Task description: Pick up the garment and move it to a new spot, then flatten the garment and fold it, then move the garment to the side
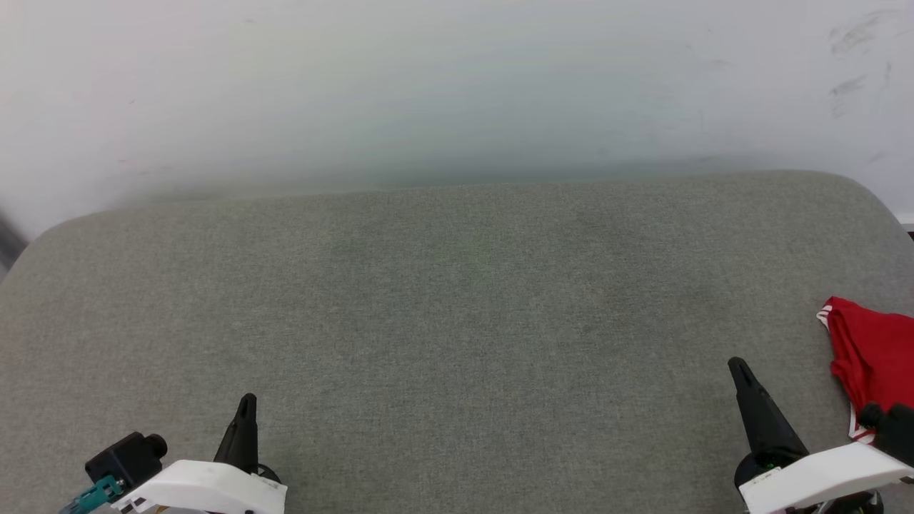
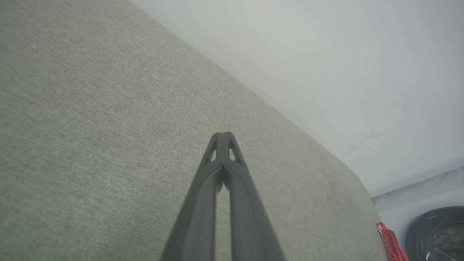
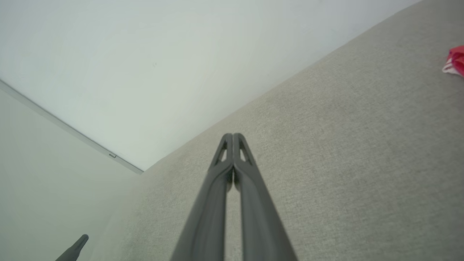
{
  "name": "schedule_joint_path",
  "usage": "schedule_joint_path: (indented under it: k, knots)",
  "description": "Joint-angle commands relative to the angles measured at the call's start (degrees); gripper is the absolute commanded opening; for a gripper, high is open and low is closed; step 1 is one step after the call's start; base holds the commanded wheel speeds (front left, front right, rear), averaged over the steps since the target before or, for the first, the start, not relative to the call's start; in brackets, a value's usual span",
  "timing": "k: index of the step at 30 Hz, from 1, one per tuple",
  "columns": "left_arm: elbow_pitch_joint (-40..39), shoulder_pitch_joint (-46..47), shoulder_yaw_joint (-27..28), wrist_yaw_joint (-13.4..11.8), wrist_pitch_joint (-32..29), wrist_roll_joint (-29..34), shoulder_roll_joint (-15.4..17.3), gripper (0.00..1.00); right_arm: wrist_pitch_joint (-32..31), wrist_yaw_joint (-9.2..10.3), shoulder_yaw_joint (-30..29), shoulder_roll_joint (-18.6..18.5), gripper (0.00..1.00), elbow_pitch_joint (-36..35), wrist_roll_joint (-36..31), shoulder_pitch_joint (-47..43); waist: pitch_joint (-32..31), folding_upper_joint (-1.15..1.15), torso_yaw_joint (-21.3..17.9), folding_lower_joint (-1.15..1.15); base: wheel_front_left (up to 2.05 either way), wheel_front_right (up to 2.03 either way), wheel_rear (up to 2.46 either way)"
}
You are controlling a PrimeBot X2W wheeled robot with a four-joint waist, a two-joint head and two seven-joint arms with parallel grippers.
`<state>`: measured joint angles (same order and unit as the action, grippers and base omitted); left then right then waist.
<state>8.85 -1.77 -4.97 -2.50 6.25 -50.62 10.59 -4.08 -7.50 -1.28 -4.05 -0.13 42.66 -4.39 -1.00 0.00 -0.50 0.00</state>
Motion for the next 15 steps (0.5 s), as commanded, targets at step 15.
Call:
schedule_joint_path:
  k: [15]
  knots:
    - [0.63, 3.15, 2.84, 2.56, -2.73, -9.88, -1.31, 0.0, 0.21, 0.0, -0.53, -0.73, 0.0, 2.68, 12.31, 3.64, 0.19, 0.0, 0.08, 0.0, 0.0, 0.0, 0.0]
